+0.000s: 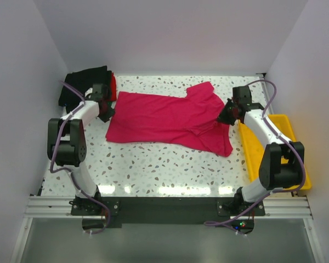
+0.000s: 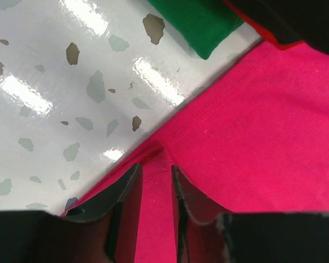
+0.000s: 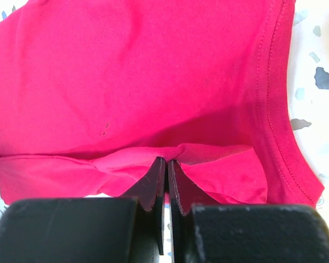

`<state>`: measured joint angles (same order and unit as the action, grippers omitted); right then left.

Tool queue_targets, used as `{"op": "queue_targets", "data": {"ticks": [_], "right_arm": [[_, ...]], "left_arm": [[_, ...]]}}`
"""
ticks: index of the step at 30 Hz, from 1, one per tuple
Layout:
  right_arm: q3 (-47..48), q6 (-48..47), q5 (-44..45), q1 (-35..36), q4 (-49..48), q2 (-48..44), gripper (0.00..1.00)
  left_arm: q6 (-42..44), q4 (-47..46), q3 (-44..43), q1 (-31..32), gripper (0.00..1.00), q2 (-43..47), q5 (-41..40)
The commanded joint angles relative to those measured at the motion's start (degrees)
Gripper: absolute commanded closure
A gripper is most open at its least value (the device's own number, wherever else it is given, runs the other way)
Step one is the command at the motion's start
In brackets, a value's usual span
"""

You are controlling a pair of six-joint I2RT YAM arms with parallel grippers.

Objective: Fold and stack the t-shirts
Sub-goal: Fold the tshirt

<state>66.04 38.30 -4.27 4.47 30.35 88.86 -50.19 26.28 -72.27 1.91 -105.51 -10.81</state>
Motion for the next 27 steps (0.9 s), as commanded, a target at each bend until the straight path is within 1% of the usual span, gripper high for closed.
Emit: {"op": "queue_targets", "data": {"ticks": [1,13,27], "right_arm": [[-0.12,-0.86,-1.44,-0.25,-2.13,-0.09,1.0],[-0.47,-0.69,-2.32,-0.16,-3.1,0.96,1.0],[-0.65,-0.77,-3.37,-0.25,-3.81,2.37,1.0]], "left_arm": [[-1.13,0.43,-3.22,0.46,0.67,-1.27,-2.02],[-4.03,4.56,-8.5,3.27,0.67,-6.01,-5.36],[-5.88,6.85,-8.06,4.15,0.7,-7.6,-6.51]]}}
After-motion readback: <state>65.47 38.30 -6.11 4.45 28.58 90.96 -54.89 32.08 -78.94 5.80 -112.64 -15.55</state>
